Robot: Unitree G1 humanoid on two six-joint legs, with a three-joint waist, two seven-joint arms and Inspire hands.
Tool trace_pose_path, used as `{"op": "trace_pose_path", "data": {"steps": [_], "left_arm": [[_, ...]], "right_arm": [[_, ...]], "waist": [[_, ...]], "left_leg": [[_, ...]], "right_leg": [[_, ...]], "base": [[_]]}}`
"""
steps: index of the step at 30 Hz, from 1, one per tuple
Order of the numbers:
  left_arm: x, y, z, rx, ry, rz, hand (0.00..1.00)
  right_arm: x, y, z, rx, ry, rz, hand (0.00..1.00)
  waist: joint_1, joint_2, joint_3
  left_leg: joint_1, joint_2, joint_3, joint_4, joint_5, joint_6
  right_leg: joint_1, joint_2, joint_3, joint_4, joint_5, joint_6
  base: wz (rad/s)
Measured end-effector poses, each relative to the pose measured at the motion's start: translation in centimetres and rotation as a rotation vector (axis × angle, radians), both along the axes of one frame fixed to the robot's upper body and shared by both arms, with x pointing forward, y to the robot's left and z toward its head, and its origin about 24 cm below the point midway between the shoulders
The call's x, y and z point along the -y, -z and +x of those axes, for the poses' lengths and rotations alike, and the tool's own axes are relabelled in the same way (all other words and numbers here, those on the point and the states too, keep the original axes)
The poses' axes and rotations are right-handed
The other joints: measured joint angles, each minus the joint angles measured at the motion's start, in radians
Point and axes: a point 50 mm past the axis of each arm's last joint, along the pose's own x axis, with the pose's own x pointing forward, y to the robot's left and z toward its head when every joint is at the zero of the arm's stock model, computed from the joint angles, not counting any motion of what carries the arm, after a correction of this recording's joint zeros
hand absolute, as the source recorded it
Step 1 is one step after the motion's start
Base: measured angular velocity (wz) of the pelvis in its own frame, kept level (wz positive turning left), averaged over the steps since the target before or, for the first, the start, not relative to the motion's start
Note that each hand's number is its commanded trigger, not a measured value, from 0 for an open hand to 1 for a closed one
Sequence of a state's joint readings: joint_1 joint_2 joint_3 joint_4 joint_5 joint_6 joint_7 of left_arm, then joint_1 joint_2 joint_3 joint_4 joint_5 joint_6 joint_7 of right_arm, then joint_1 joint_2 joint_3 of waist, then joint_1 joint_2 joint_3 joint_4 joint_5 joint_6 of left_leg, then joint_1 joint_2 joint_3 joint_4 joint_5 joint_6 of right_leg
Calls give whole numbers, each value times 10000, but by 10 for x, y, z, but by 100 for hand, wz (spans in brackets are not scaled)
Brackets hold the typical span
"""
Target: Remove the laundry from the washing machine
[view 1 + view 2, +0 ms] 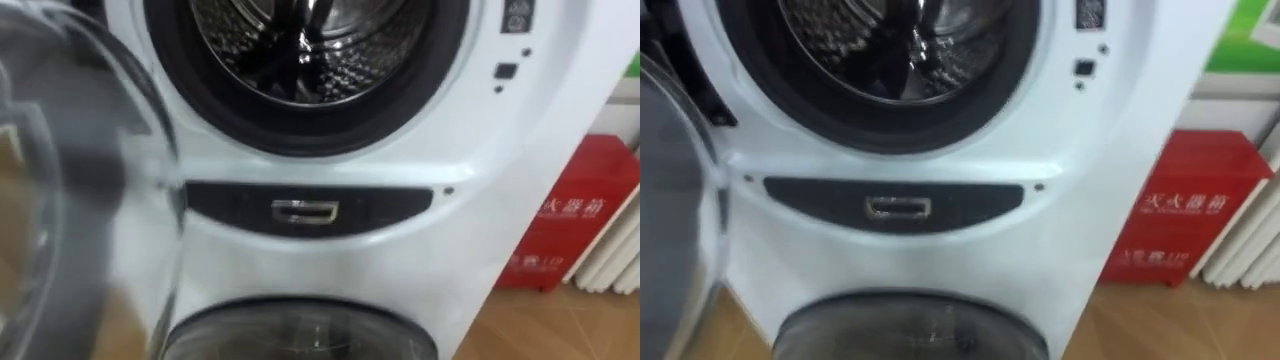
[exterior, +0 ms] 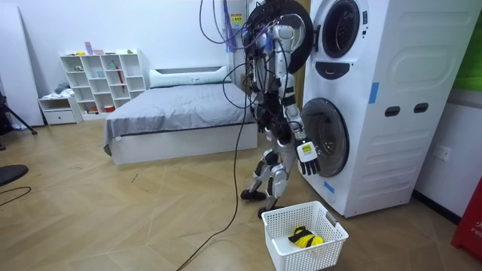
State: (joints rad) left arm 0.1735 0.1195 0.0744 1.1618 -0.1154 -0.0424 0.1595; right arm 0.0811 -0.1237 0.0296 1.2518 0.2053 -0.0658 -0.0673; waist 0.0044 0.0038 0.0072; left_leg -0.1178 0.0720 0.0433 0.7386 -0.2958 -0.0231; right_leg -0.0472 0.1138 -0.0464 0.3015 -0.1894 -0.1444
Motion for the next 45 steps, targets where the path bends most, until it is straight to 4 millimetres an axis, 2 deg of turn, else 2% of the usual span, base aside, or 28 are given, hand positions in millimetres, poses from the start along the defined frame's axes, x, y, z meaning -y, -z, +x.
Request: {"op": "trace_pose_path", "data": {"steps": [1,3,5,8,9,10,13,15,17,18,20,21,22,23,24,25,26,27,28,29,30,31,32,34,37,39,43,45], "left_arm": [[1,0,0,47,8,-24,0],[2,0,3,139,31,-48,0],[4,-1,10,358,96,-112,0],[11,-3,31,937,587,-319,0],[14,-3,39,1121,833,-396,0],[17,-4,47,1286,1133,-453,0],[21,-7,63,1665,1390,-479,0],[22,-7,65,1677,1513,-478,0],[24,-6,63,1535,1621,-538,0],[24,-5,60,1459,1620,-606,0],[24,-3,49,1183,1578,-700,0],[23,0,39,871,1449,-715,0],[21,2,29,507,1377,-699,0],[20,3,24,337,1306,-694,0],[19,3,18,178,1227,-671,0],[17,2,20,254,1245,-593,0],[16,2,20,308,1249,-558,0],[15,2,19,312,1197,-533,0],[13,2,13,228,968,-529,0],[12,2,11,231,705,-542,0],[10,3,3,155,148,-591,0],[9,3,-4,50,-360,-630,0],[7,3,-7,14,-581,-593,0],[-4,2,-23,-200,-1473,-394,0],[-10,0,-38,-334,-2546,-320,0],[-13,-1,-41,-255,-3000,-196,0],[-34,-9,-22,832,-4412,525,0],[-49,-17,4,1835,-4997,770,0]], "right_arm": [[4,-1,0,12,27,-104,0],[5,-2,0,60,4,-194,0],[5,-2,-2,93,89,-160,0],[5,-2,2,295,97,-190,0],[6,-3,4,382,57,-219,0],[6,-4,7,535,42,-256,0],[6,-6,20,931,-53,-322,0],[6,-8,26,1126,-66,-397,0],[6,-8,26,1130,47,-414,0],[6,-7,23,1054,89,-409,0],[7,-8,22,1148,97,-435,0],[7,-8,22,1185,168,-402,0],[8,-8,21,1180,281,-378,0],[9,-8,20,1169,464,-365,0],[12,-8,13,1094,868,-380,0],[13,-7,6,941,1088,-392,0],[14,-7,2,870,1171,-395,0],[14,-6,-3,752,1309,-409,0],[14,-5,-6,637,1376,-411,0],[13,-5,-5,648,1354,-379,0],[11,-5,-2,698,1239,-310,0],[8,-4,-1,702,1237,-242,0],[6,-3,-2,648,1225,-169,0],[3,-2,-5,534,1098,67,0],[7,-3,-4,588,1216,-15,0],[8,-3,-4,608,1257,-23,0],[15,-5,-6,719,1828,-91,0],[20,-6,-5,826,1953,-211,0]], "waist": [[8,119,36],[-143,292,24],[-376,276,44],[-582,373,78],[-581,382,106],[-616,499,88],[-597,516,116],[-555,517,114],[-564,484,105],[-547,363,73],[-466,238,-5],[-494,167,-24],[-524,191,-11],[-543,193,9],[-600,282,-41],[-608,290,-37],[-599,286,-46],[-524,241,-48],[-408,85,-75],[-298,-50,-95],[-136,-46,-86],[-32,113,-71],[14,134,-83],[55,82,-68],[63,-76,-56],[33,-61,-73],[97,33,-49],[98,186,39]], "left_leg": [[-154,216,16,1015,223,-114],[43,547,-43,2295,579,-291],[603,642,-255,2249,641,-501],[1630,746,-744,1042,414,-875],[2115,744,-820,65,214,-1066],[2423,792,-893,-805,3,-1071],[2727,869,-922,-2821,-975,-909],[2815,724,-827,-4007,-1154,-743],[2739,499,-679,-4667,-1168,-361],[2574,210,-518,-4740,-1014,-5],[2306,-210,-213,-4703,-781,307],[2177,-448,-33,-4689,-581,514],[2052,-586,287,-4625,-461,669],[2026,-593,387,-4607,-398,712],[1989,-551,449,-4704,-254,837],[1962,-357,929,-4806,-68,687],[1987,-250,1218,-4901,33,610],[2110,-204,1744,-5187,238,431],[2187,-255,2254,-5332,370,333],[2182,-357,2364,-5311,385,322],[2154,-423,2490,-5197,376,298],[2154,-385,2468,-5188,465,237],[2191,-356,2444,-5256,498,241],[2363,-252,2479,-5412,572,223],[2367,-166,2544,-5387,567,211],[2359,-125,2517,-5371,558,194],[2347,-105,2129,-5409,513,152],[2402,-110,1908,-5449,514,150]], "right_leg": [[-4,94,-100,170,-83,-108],[-41,229,-141,318,-146,-181],[-179,223,-179,428,-137,-181],[-595,243,-536,701,-89,-207],[-820,247,-639,849,-79,-193],[-1116,241,-785,977,-20,-153],[-1908,192,-952,998,460,-33],[-2298,54,-1026,812,900,140],[-2487,-171,-1056,564,1394,358],[-2501,-417,-954,261,1818,513],[-2347,-668,-709,-598,2663,753],[-2138,-869,-532,-1285,3226,1066],[-2089,-1138,-531,-1336,3370,1399],[-2114,-1274,-625,-886,3135,1442],[-2037,-1468,-916,296,2260,1446],[-1668,-1692,-939,1274,1268,1478],[-1409,-1836,-940,1614,834,1553],[-784,-2056,-958,1963,126,1784],[-282,-2344,-935,1978,-418,1880],[-181,-2404,-878,1716,-577,1979],[-44,-2327,-855,1002,-682,1788],[94,-2115,-647,522,-439,1762],[161,-1980,-593,320,-315,1722],[405,-1756,-493,-157,-29,1642],[480,-1668,-522,-386,136,1621],[611,-1607,-601,-674,250,1605],[725,-1512,-638,-820,287,1593],[811,-1488,-685,-827,294,1582]], "base": [[-42],[-21],[7],[23],[24],[23],[13],[11],[12],[0],[-16],[-18],[-11],[7],[36],[48],[54],[22],[0],[-47],[-60],[-57],[-45],[-28],[-7],[3],[5],[8]]}}
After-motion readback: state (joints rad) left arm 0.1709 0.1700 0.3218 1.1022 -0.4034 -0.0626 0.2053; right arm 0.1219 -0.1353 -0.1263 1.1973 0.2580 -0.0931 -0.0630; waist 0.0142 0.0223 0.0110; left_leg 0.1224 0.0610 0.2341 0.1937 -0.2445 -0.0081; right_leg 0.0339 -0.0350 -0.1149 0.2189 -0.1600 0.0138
